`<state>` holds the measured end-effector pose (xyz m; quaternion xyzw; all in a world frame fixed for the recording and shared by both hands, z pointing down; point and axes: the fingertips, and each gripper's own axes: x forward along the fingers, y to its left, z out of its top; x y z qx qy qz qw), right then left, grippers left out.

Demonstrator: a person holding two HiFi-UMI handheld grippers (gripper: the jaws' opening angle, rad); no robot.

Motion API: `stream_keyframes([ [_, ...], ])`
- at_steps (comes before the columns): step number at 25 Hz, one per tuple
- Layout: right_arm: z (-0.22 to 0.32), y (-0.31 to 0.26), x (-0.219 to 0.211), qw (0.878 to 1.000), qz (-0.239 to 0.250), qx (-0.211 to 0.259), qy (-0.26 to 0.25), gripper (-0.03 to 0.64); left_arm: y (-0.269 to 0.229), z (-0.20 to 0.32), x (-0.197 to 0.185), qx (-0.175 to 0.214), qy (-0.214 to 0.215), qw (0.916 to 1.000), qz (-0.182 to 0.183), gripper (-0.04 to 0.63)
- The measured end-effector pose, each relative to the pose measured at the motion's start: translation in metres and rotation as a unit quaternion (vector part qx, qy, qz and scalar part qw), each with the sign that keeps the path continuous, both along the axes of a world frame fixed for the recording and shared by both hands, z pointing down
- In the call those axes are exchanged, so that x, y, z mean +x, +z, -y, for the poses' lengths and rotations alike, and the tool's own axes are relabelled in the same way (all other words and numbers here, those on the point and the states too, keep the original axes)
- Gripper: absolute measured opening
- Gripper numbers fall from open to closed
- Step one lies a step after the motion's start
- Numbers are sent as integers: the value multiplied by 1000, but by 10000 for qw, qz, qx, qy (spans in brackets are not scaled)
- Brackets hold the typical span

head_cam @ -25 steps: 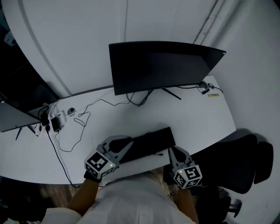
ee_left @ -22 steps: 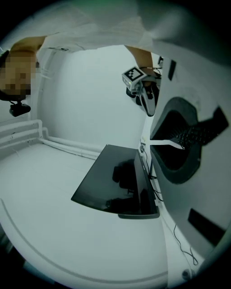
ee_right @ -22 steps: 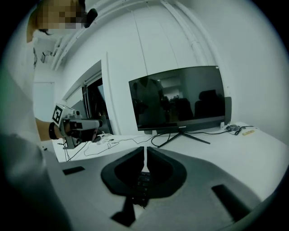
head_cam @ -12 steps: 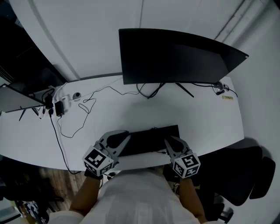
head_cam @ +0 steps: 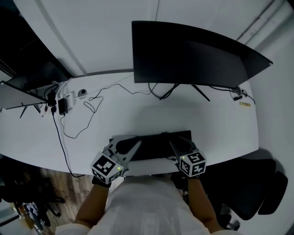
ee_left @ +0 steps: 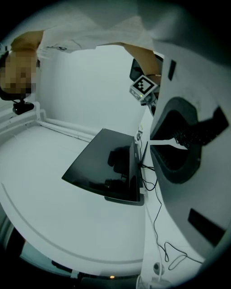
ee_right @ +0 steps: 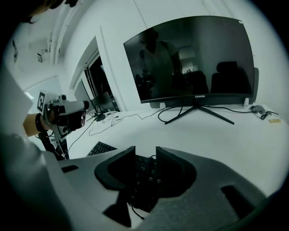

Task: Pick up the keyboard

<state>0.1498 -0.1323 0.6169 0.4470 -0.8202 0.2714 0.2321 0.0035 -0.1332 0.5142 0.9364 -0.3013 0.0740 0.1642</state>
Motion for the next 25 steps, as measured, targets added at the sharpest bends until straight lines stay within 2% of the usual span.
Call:
stream_keyframes([
  [8,6,37,-6,9981,-339,-507,-10,165,12,4,-2,-182,-6,9998,42,31],
  [17,0,71,-7,9903,-857,-1089,28,184,25,0,0,-289,93,9995,110,31],
  [25,1,76,-8,9856,-1126,-1252,133,142,28,3,2,-340,162,9992,167,31],
])
